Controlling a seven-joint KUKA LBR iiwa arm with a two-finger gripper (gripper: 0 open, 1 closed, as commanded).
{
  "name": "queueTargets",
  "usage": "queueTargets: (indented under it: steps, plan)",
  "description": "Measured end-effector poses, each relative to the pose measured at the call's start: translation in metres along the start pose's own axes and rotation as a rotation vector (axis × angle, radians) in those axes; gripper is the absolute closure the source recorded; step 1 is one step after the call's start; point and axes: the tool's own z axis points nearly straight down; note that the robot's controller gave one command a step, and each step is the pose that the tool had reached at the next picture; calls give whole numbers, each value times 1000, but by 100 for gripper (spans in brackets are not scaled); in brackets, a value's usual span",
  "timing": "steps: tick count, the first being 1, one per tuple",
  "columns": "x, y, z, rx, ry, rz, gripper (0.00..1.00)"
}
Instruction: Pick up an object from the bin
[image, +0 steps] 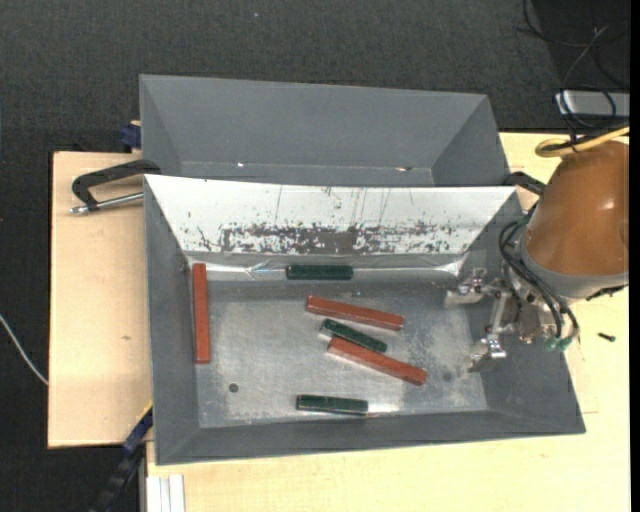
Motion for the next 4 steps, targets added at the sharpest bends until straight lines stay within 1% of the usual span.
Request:
queueTargets:
  steps: [1, 2, 3, 4]
  plan:
    - [-5, 5, 52, 1, -6, -29, 0]
    - [-16, 28, 106, -1, 5, -6, 100]
    - [-16, 29, 106, -1, 5, -6, 100]
    - [-85, 15, -43, 1, -7, -134, 100]
